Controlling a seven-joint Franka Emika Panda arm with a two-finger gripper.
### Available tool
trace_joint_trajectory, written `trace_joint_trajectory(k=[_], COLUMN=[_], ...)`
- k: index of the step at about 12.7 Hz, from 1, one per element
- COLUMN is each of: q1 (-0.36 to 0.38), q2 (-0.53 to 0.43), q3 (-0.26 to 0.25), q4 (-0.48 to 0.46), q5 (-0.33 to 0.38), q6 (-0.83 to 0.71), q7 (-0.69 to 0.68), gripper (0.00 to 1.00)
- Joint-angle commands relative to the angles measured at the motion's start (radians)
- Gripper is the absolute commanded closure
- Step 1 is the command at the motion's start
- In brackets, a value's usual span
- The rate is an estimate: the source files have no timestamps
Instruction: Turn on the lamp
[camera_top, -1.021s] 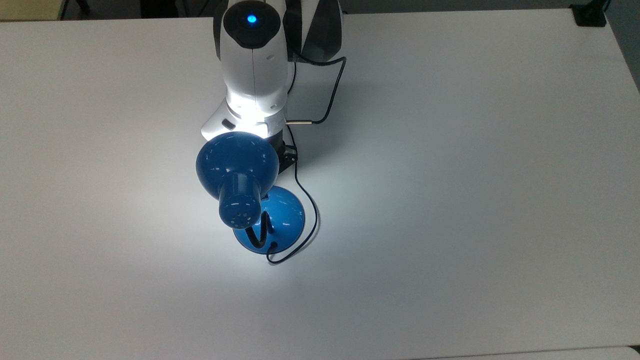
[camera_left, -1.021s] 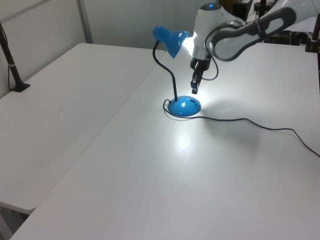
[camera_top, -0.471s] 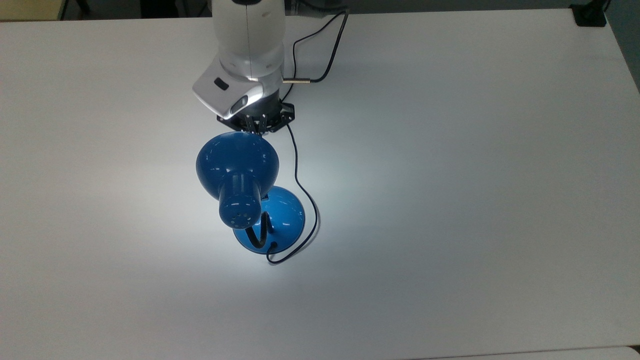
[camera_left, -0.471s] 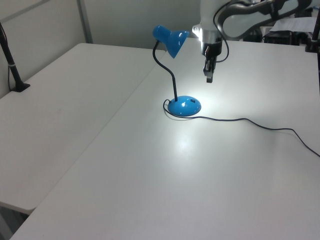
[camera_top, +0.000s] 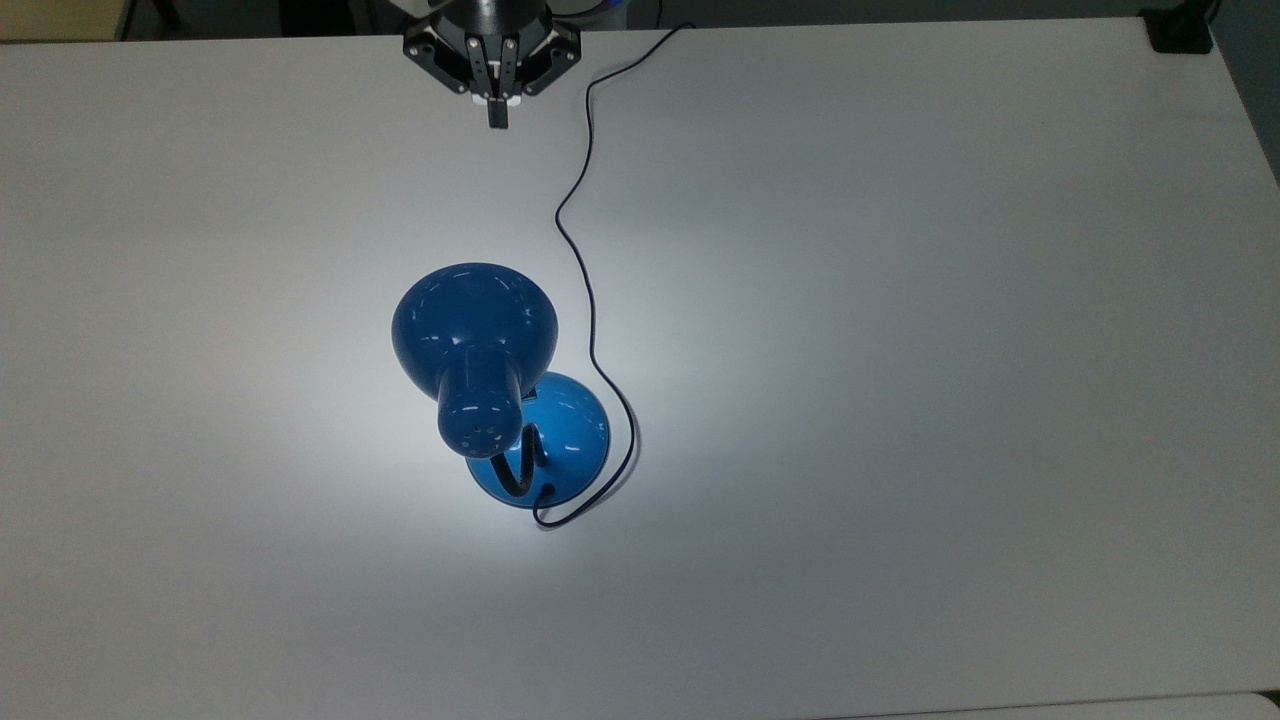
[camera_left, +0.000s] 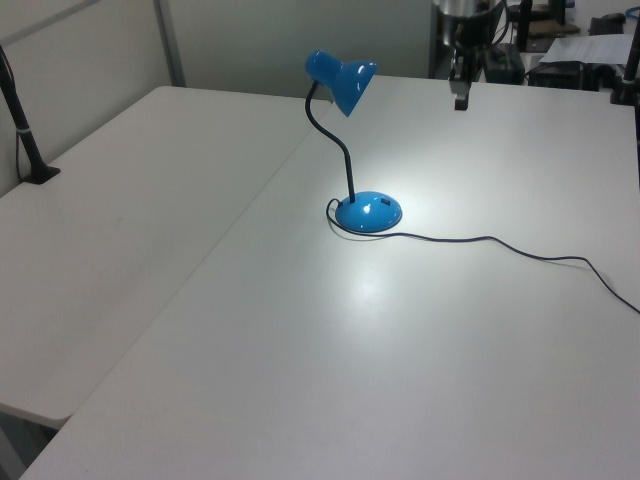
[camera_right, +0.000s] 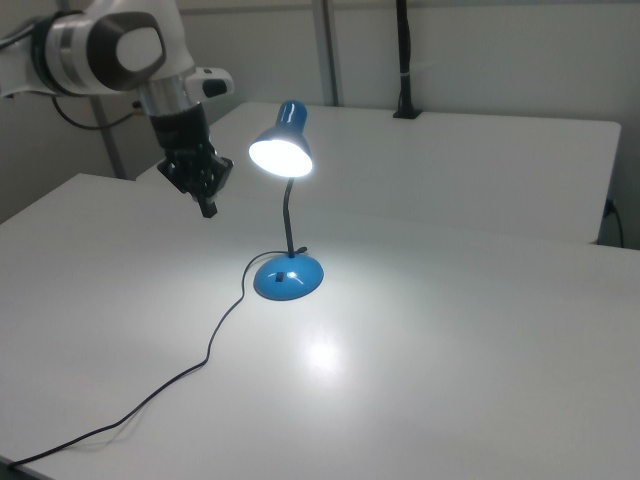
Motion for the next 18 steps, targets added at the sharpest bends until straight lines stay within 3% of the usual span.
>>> trace_joint_trajectory(k=[1, 2, 3, 5, 6, 18], q1=[0.005, 0.003, 0.003, 0.002, 0.000, -0.001], q2=[-0.082, -0.085, -0.085, -0.083, -0.083, -0.085], q3=[-0.006, -0.005, -0.006, -0.008, -0.009, -0.015], q4=[-0.042, -0.042, -0.041, -0.041, -0.041, -0.033], q5=[-0.009, -0.009, -0.009, -0.009, -0.011, -0.008], q6=[-0.048, -0.057, -0.060, -0.060, -0.059, -0.091], q7=[0.004, 0.006, 0.004, 0.004, 0.004, 0.006], gripper=[0.92, 0.79, 0.52, 0.22, 0.00, 0.00])
